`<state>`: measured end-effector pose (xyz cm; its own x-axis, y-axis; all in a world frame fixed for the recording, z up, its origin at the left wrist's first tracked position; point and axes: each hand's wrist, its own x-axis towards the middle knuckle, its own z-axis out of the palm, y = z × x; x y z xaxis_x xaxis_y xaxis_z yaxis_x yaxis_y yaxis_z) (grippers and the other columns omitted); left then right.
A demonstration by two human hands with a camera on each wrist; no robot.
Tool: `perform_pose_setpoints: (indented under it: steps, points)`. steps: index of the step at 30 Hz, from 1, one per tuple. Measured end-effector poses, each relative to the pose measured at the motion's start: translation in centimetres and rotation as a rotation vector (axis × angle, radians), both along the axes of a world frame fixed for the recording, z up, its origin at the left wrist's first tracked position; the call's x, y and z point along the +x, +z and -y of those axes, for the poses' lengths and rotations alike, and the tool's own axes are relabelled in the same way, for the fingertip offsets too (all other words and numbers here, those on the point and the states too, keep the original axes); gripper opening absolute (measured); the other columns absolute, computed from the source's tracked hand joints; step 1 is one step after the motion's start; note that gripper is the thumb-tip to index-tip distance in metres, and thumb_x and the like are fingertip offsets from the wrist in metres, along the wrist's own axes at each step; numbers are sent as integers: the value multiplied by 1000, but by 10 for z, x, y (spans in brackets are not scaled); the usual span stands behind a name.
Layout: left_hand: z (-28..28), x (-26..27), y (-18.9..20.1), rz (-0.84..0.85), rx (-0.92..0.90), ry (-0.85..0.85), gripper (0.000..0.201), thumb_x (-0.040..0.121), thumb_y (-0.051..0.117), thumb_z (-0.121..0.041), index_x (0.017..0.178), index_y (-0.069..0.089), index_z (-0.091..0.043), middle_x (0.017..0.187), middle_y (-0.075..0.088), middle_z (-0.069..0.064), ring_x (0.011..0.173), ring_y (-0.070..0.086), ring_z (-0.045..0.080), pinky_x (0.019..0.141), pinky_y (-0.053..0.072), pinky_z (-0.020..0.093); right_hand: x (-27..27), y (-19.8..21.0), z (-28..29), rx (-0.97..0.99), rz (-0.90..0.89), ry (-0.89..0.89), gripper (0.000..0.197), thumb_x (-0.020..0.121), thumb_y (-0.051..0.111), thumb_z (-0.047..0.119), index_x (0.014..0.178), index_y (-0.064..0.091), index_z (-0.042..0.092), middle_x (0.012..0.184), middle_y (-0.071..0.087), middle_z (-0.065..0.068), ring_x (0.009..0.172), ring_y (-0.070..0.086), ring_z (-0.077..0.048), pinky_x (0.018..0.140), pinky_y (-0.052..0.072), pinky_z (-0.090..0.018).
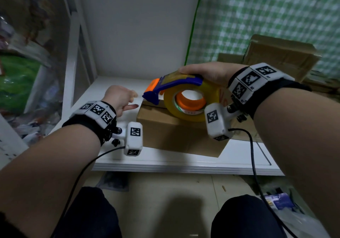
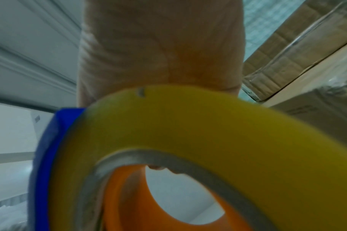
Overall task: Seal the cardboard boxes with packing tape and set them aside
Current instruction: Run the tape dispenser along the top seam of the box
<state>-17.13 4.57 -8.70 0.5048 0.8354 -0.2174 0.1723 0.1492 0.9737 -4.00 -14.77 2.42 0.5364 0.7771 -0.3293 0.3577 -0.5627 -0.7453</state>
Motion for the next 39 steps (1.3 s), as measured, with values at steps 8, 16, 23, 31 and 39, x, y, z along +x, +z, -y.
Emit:
perform_pose_setpoints:
  steps: [8,16,23,31,39]
  points:
    - [-6,-12,-17,38,0,-11,14,92,57,-7,79,58,-4,63,44,6,50,40,12,55,59,26,3,7,12,-79,241,-47,35,82,62,54,80,68,20,96,71,-9,92,66,-27,94,50,-41]
    - [-10,-12,-25,85,108,38,15,91,61,-12,78,56,-8,63,46,6,51,48,10,53,58,22,-7,10,1,-151,363,-36,36,84,59,56,78,63,21,81,64,-1,73,59,-15,67,46,-28]
    - [-12,-12,-41,22,206,65,14,90,61,-15,93,62,-1,63,51,7,58,50,14,62,54,25,-33,20,-19,-375,653,76,35,98,43,42,107,60,13,133,52,-8,108,50,-24,87,38,-30]
    - [-5,-15,-61,-26,207,32,15,91,60,-21,84,64,-8,68,58,4,61,52,14,58,46,22,-54,-14,-52,-458,947,-91,19,94,42,28,90,52,12,88,52,-8,85,51,-26,86,43,-41]
    - [4,-20,-74,10,139,-106,16,93,58,-21,81,64,-13,76,64,3,64,53,13,59,46,25,-61,-33,-66,-654,1205,-130,43,96,37,33,130,50,9,130,50,-16,122,40,-39,103,30,-65]
